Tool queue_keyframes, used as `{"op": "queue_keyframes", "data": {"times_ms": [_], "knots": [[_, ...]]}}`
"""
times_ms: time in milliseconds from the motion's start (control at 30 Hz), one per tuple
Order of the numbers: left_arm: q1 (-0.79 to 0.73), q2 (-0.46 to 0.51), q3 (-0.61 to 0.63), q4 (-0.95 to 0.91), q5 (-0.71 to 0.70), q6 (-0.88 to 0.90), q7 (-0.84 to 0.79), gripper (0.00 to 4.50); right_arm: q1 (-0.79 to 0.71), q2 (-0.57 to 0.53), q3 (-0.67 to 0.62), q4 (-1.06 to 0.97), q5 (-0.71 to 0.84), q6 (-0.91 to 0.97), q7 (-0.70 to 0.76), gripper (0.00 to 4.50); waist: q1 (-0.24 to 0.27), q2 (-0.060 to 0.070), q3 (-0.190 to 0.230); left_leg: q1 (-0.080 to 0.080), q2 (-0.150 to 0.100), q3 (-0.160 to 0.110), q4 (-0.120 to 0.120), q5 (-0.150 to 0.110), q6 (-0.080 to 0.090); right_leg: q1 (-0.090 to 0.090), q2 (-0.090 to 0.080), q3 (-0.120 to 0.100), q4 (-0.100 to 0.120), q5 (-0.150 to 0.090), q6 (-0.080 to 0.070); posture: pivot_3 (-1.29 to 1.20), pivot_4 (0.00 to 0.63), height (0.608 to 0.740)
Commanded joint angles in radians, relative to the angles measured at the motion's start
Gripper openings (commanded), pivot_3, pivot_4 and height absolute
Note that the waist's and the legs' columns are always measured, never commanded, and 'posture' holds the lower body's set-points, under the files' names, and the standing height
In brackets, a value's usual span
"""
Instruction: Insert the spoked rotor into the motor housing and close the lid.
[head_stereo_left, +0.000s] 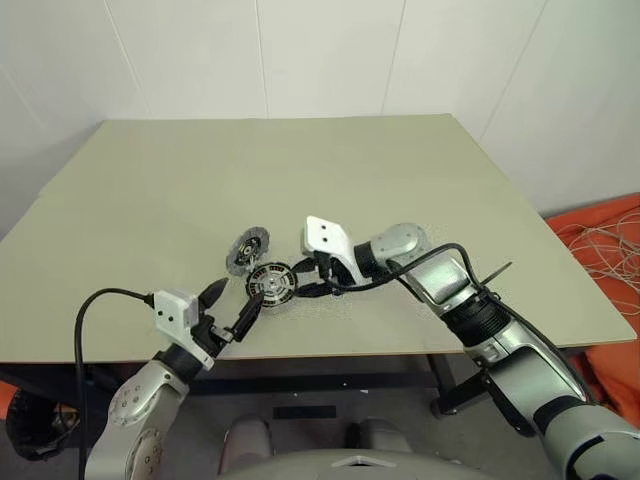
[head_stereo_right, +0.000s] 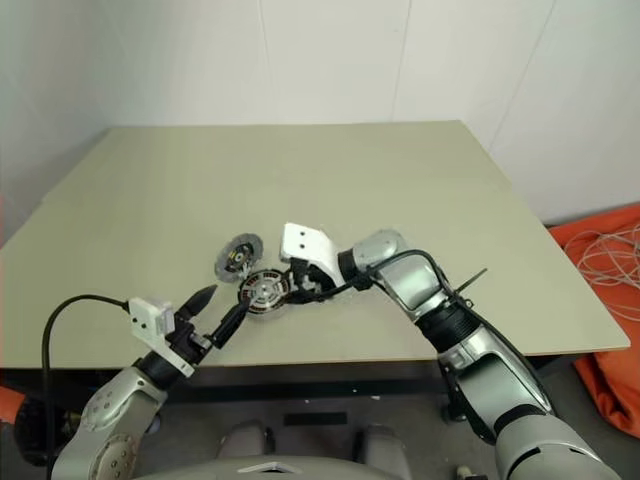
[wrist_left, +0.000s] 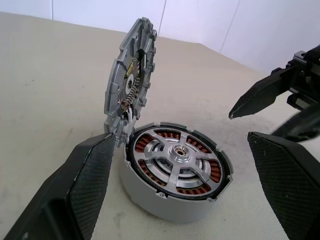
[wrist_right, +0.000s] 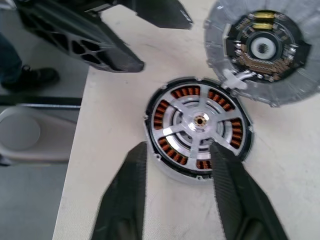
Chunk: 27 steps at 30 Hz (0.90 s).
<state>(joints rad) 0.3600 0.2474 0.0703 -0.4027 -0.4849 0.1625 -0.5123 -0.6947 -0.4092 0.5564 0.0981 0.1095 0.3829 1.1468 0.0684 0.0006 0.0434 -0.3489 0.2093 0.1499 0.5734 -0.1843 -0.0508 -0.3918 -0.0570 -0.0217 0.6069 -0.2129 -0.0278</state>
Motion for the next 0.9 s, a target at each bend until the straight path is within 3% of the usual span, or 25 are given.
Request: {"op": "queue_keyframes", "data": {"times_ms": [33, 133, 167, 567, 900], "knots": [[-0.004, -0.005, 0.000, 0.002, 0.004, -0.013, 0.000, 4.50, -0.039, 0.010, 0.026, 0.003, -0.052, -0.084, 0.030, 3.39, 0.000, 0.000, 0.000, 0.000, 0.000, 0.000, 0.000, 0.000, 0.000, 0.000, 0.000, 0.000, 0.000, 0.000, 0.000, 0.00, 0.000, 0.740], [0.008, -0.009, 0.003, 0.022, 0.007, -0.035, -0.013, 4.50, -0.063, 0.016, 0.049, 0.031, -0.105, -0.166, 0.045, 4.41, 0.000, 0.000, 0.000, 0.000, 0.000, 0.000, 0.002, 0.000, 0.000, 0.000, 0.000, 0.000, 0.000, 0.000, 0.000, 0.00, 0.000, 0.740], [0.011, -0.010, 0.005, 0.028, 0.007, -0.041, -0.018, 4.50, -0.071, 0.017, 0.056, 0.040, -0.121, -0.197, 0.051, 4.46, 0.000, -0.001, 0.001, 0.000, 0.000, 0.000, 0.002, 0.000, 0.000, 0.001, 0.000, 0.000, 0.000, 0.000, 0.000, 0.00, 0.000, 0.740], [0.041, -0.015, 0.009, 0.047, 0.005, -0.085, -0.041, 4.50, -0.175, 0.041, 0.137, 0.253, -0.298, -0.612, 0.121, 4.46, -0.002, -0.003, 0.001, 0.000, 0.000, -0.001, 0.003, 0.000, 0.000, 0.001, 0.000, 0.000, 0.001, 0.000, 0.000, 0.00, 0.000, 0.740], [0.058, -0.027, -0.014, -0.017, 0.012, -0.063, 0.003, 4.50, -0.235, 0.101, 0.130, 0.451, -0.394, -0.753, 0.091, 4.46, -0.005, -0.003, 0.001, -0.001, 0.001, 0.000, 0.003, -0.001, 0.001, 0.000, 0.000, -0.001, 0.001, 0.001, -0.001, 0.00, 0.000, 0.740]]}}
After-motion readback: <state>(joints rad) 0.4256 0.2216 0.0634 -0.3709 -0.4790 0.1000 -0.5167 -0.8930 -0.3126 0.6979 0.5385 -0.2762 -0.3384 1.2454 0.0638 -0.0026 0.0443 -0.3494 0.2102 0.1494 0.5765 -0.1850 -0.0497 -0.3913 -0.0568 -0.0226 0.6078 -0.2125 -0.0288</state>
